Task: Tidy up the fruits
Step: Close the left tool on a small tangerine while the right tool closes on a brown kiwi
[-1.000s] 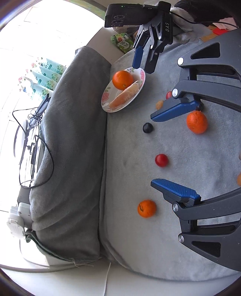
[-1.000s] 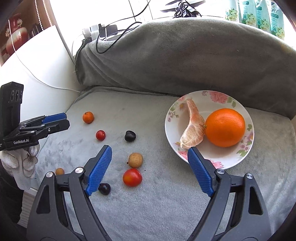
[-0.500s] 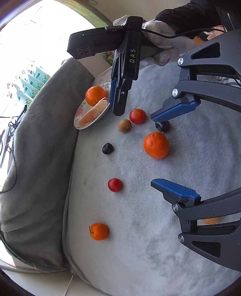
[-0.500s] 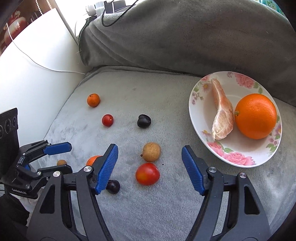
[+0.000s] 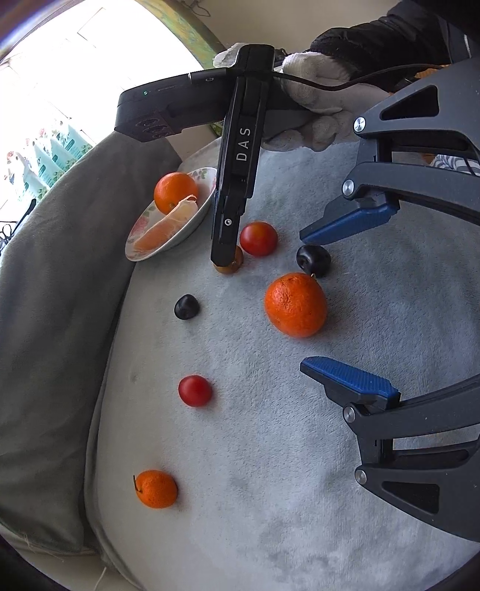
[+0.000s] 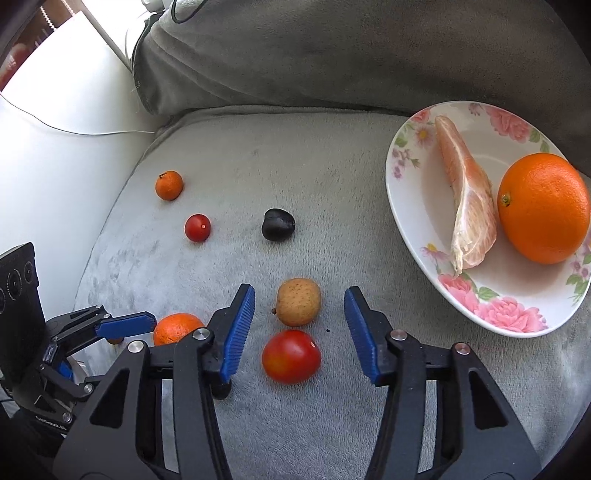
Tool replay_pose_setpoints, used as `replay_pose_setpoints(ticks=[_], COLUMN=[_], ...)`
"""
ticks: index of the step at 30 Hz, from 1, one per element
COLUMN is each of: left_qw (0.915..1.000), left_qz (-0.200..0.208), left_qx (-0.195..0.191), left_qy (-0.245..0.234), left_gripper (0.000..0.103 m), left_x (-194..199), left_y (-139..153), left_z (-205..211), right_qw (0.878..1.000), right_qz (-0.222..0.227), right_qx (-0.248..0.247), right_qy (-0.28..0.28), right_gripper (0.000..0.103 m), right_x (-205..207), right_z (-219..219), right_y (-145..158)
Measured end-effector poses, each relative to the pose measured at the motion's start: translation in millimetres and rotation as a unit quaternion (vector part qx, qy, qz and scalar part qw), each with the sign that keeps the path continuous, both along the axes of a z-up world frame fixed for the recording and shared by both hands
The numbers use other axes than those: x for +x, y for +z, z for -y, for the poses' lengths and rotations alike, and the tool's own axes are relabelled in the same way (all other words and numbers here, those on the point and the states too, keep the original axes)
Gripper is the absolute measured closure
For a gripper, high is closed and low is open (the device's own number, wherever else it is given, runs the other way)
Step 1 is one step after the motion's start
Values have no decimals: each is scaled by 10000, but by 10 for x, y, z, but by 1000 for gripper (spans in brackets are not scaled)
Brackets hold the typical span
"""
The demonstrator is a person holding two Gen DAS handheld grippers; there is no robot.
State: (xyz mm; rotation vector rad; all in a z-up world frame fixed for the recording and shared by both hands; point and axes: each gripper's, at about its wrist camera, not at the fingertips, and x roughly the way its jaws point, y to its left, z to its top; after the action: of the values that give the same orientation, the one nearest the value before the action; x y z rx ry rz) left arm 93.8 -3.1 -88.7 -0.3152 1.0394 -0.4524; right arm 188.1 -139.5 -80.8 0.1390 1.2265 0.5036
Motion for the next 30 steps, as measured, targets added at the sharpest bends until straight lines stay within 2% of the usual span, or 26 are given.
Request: replay_pose_setpoints(ticks=[8,13,15,18,30], left_qw=[9997,9996,9997,9997,9999], left_qz=[-155,-210,-205,-179,-78], left_qx=[-164,-169,-151,-163,-140], left_qy=[47,57,47,12,34], left_gripper=[44,52,60,64,65], left_x=[72,91,91,99,98], left_y=[-59,-95,-103,-105,-85], left_z=[-17,-32,-28,-8,-49], right_qw=[9999,9999,9998,9999,9999], right_qz=[-124,-150,-166,-148,96], right_qx=[-32,-85,-61,-74,66], right_qy=[24,10,19,29,-118], right_gripper=[58,70,73,73,74], right_x=[43,59,65,60,26], right_z=[-61,-67,-65,-71,30], right_y=[-77,-100,-104,-102,37])
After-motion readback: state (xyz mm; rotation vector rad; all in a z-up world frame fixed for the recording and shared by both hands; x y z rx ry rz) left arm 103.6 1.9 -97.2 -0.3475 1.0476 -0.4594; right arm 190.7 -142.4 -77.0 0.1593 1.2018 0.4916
